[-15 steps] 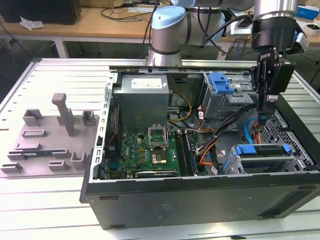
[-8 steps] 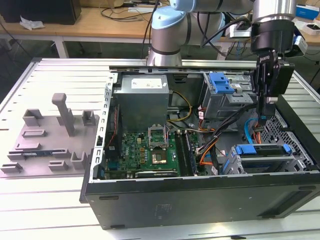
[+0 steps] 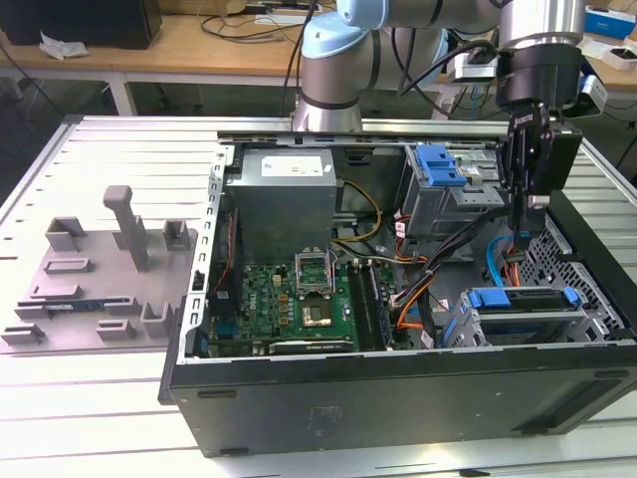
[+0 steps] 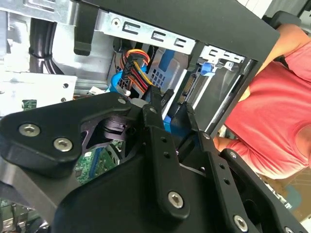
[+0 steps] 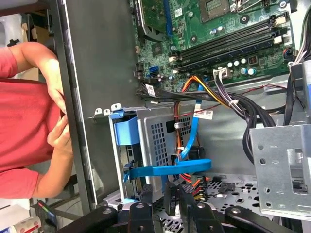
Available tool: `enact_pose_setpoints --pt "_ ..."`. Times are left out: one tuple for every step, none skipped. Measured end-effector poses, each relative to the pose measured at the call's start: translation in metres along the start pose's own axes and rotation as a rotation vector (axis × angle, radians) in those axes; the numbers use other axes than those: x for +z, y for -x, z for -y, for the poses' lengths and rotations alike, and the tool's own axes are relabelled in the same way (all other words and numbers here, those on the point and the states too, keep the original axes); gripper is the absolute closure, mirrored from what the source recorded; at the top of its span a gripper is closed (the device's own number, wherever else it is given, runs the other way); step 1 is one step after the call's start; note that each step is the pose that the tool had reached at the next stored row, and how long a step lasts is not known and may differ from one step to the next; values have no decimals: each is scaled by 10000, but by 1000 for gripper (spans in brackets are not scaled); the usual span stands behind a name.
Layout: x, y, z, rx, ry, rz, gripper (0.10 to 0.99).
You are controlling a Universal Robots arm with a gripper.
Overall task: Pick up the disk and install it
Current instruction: 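Insert the first disk wire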
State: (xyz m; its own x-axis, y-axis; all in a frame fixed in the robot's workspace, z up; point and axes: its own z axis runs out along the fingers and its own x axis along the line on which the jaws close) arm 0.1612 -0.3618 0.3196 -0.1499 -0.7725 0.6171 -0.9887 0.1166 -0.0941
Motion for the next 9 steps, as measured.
enact_pose_setpoints --pt "-5 11 -2 0 -2 -11 737" --pt "-8 23 -4 1 -2 -20 737" --pt "-2 33 -5 1 -5 -35 753" --pt "3 37 -6 1 -6 -43 827" --pt "6 39 -6 1 -8 -52 827" --pt "8 41 -6 0 -10 -62 827" --pt "8 44 -5 -4 -17 -93 827" --pt "8 45 -4 -7 -24 -117 827" --pt "7 47 -4 -10 -30 -145 827"
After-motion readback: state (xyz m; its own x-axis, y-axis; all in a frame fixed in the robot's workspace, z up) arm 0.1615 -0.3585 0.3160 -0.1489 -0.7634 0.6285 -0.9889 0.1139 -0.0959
